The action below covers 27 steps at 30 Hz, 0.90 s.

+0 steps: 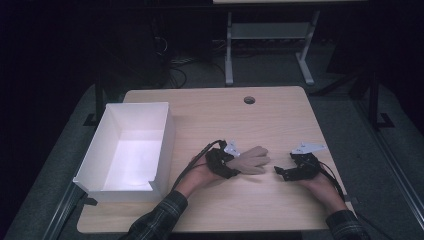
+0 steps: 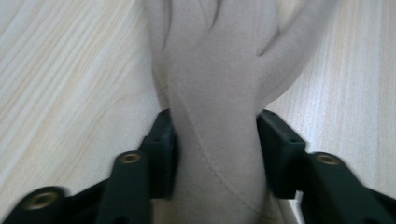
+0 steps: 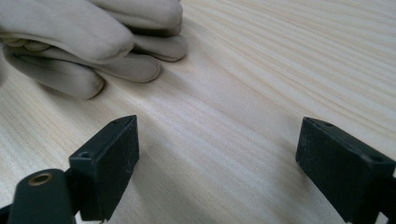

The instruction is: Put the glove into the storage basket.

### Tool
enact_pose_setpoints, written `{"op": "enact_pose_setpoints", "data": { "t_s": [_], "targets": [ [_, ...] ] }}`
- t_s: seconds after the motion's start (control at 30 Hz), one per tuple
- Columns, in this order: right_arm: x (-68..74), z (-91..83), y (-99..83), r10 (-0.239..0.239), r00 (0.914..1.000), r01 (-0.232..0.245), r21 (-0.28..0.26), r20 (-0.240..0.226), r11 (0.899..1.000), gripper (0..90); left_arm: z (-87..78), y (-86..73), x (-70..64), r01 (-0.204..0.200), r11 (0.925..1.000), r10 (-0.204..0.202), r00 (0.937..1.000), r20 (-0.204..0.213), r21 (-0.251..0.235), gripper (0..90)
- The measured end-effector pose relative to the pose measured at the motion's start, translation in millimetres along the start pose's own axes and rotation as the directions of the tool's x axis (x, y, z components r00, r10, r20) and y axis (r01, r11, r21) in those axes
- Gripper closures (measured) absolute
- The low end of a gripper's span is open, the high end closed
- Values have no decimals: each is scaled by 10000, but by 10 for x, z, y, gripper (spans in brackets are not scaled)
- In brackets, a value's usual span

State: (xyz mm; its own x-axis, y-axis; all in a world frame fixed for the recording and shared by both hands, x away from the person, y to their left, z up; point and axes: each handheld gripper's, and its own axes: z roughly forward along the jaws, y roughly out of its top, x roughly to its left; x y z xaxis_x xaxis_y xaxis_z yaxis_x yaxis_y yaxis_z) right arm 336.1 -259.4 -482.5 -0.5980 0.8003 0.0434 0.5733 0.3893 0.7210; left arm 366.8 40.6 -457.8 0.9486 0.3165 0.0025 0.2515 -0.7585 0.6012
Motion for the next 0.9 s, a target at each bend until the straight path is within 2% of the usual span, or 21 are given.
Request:
{"op": "enact_pose_setpoints", "data": {
  "t_s": [0.13, 0.17, 0.2, 0.27, 0.33, 0.43, 0.53, 0.6, 0.63, 0.77, 0.83, 0.9],
  "targets": [
    [0, 0, 0, 2, 10000, -2, 1, 3, 10000, 129, -16, -2, 23, 284, 9996, -284, 9995, 124, 2, 616],
    [0, 0, 0, 0, 10000, 0, 1, 3, 10000, 129, -6, -4, 18, 557, 9983, -554, 9984, 121, -178, 623],
    [0, 0, 0, 7, 10000, -7, 4, 2, 10000, 129, -26, -2, 48, 514, 9987, -514, 9985, 177, 0, 627],
    [0, 0, 0, 1, 10000, -1, -1, 6, 10000, 129, -30, -2, 53, 979, 9951, -975, 9949, 271, -155, 632],
    [0, 0, 0, -3, 10000, 3, -1, 7, 10000, 130, -57, 1, 69, 1195, 9927, -1190, 9923, 333, -159, 634],
    [-1, 0, 0, -9, 10000, 9, -1, 6, 10000, 129, -106, 8, 85, 1305, 9913, -1299, 9910, 334, -168, 635],
    [0, 0, 0, 5, 10000, -5, 3, 5, 10000, 129, -241, 44, 107, 1694, 9848, -1680, 9851, 361, -384, 634],
    [0, 0, 0, 5, 10000, -5, -2, 8, 10000, 130, -277, 60, 110, 1791, 9829, -1776, 9834, 368, -427, 634],
    [0, 0, 0, 8, 10000, -8, -2, 8, 10000, 129, -356, 101, 115, 1892, 9811, -1880, 9817, 316, -409, 634],
    [1, -1, 0, 11, 10000, -11, 8, 1, 10000, 130, -480, 173, 108, 1915, 9806, -1909, 9815, 173, -418, 634],
    [1, -1, 1, 14, 10000, -14, 6, 1, 10000, 130, -614, 240, 102, 2109, 9756, -2103, 9775, 159, -619, 634],
    [0, 0, 0, 9, 10000, -9, 2, 5, 10000, 129, -712, 283, 102, 2130, 9748, -2130, 9770, 65, -670, 634]
  ]
}}
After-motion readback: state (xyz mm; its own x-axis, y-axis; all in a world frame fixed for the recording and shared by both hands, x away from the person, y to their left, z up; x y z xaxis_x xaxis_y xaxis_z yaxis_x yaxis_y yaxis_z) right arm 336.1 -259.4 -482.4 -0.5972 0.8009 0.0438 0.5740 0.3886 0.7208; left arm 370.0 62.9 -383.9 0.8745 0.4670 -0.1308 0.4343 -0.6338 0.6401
